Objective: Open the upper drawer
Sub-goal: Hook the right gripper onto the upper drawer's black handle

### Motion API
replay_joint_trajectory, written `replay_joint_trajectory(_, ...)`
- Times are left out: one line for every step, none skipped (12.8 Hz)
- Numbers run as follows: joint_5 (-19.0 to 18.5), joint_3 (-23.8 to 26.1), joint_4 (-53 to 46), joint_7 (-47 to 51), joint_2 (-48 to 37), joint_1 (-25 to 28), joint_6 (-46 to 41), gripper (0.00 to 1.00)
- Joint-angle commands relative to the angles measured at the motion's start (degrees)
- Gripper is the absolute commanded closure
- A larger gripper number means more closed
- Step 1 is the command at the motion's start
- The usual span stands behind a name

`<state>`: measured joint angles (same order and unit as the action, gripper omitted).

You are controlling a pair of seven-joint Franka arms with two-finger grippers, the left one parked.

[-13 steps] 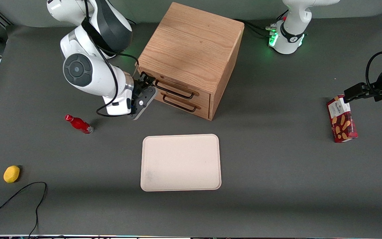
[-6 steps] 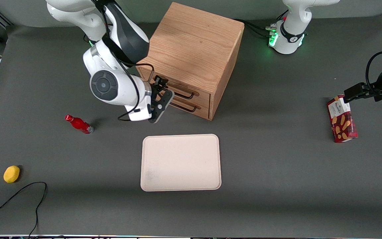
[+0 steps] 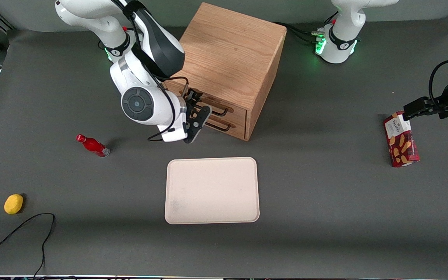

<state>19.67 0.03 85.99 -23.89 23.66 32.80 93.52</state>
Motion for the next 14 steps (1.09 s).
replay_joint_trajectory(1.0,-0.5,-1.5,-1.3,1.6,0.9,-0.9,0.00)
replay_joint_trajectory(1.0,-0.5,-1.4,-1.4,1.6,1.2,-0.9,0.00)
replay_joint_trajectory(1.0,-0.5,-1.5,-1.4,1.9,1.2,-0.9,0.00)
replay_joint_trajectory(0.8,-0.5,-1.6,-1.3,2.3,1.2,-0.9,0.00)
replay_joint_trajectory(0.8,-0.5,-1.6,-1.3,2.4,1.2,-0.8,0.00)
replay_joint_trajectory(0.7,-0.5,-1.7,-1.4,2.8,1.2,-0.8,0.00)
replay_joint_trajectory(0.6,-0.5,-1.8,-1.7,3.0,1.1,-0.8,0.00)
replay_joint_trajectory(0.4,-0.5,-2.0,-1.9,3.1,1.1,-0.8,0.00)
replay_joint_trajectory(0.5,-0.6,-2.1,-2.1,3.3,0.9,-0.8,0.00)
replay_joint_trajectory(0.5,-0.6,-2.2,-2.2,3.4,0.9,-0.7,0.00)
replay_joint_trajectory(0.5,-0.6,-2.8,-2.2,3.9,0.7,-0.7,0.00)
replay_joint_trajectory(0.4,-0.6,-3.6,-2.2,4.5,0.7,-0.7,0.00)
replay_joint_trajectory(0.5,-0.6,-4.2,-2.1,4.8,0.7,-0.7,0.00)
replay_joint_trajectory(0.5,-0.6,-4.4,-2.1,5.1,0.8,-0.7,0.00)
